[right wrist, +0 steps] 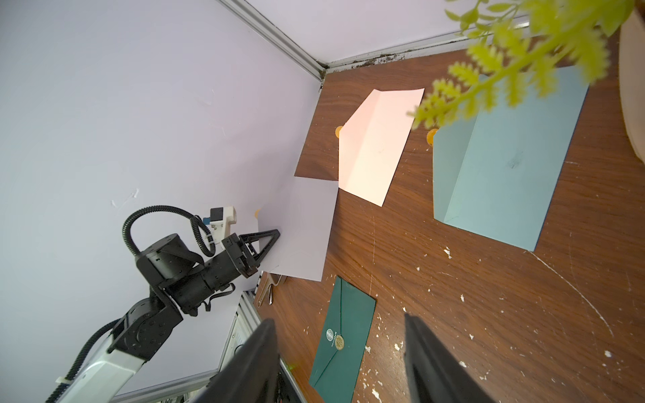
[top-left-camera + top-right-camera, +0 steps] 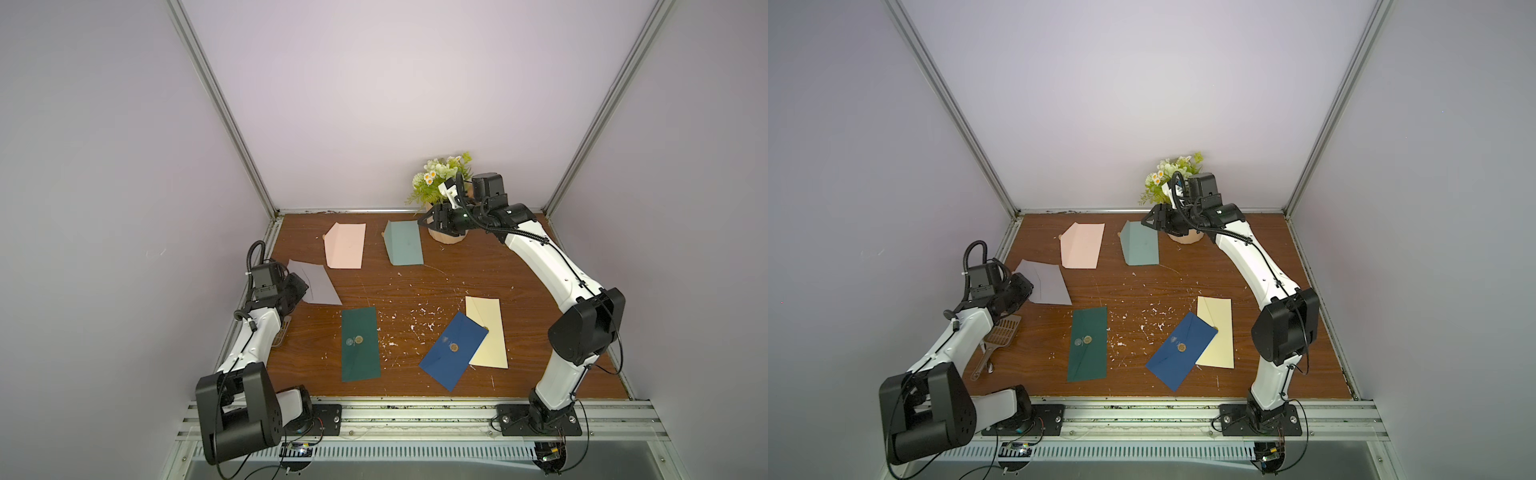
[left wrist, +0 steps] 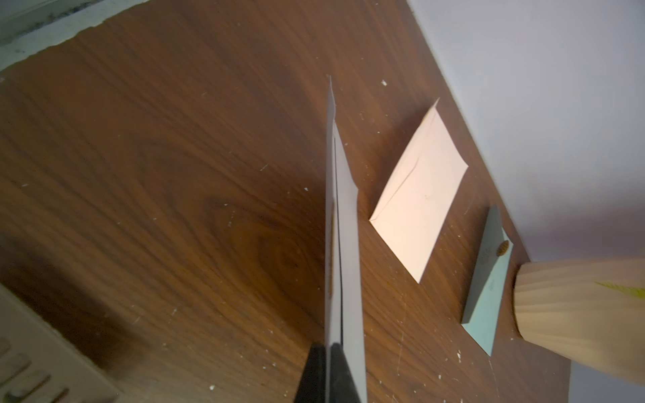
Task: Open the envelope
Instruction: Place the envelope at the center of the board.
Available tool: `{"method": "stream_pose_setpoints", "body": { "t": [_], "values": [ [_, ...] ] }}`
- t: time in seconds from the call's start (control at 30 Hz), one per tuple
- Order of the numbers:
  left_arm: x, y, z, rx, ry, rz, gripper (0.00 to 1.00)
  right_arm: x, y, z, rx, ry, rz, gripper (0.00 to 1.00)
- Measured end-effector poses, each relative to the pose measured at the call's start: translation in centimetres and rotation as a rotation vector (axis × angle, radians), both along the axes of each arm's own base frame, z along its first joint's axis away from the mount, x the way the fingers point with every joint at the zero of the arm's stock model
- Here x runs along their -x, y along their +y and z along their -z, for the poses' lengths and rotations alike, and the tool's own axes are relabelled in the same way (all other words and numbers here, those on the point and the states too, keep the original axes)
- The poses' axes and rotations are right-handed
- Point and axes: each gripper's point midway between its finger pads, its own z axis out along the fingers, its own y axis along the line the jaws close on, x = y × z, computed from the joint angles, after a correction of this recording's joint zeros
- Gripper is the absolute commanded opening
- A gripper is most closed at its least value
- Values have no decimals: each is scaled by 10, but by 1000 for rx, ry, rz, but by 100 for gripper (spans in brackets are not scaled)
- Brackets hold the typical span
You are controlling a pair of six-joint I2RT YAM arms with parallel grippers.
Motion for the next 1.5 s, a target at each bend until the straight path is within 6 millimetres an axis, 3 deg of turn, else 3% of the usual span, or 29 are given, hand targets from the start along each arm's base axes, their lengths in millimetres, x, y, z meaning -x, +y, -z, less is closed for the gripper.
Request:
{"method": "stream_pose_setpoints", "body": {
  "t": [0.53, 0.87, 1.13, 1.5],
  "values": [
    [3, 25, 50, -54, 193, -50, 0, -4, -9, -1, 2, -6, 16, 62],
    [-10, 31, 57, -69, 173, -59, 3, -4, -8, -1, -1, -5, 11, 62],
    [-22, 37, 59, -89, 177, -50, 26, -3, -8, -1, 0, -5, 9, 62],
    [-16, 43, 52, -132, 191, -64, 29, -3, -8, -1, 0, -5, 8, 61]
  ]
}}
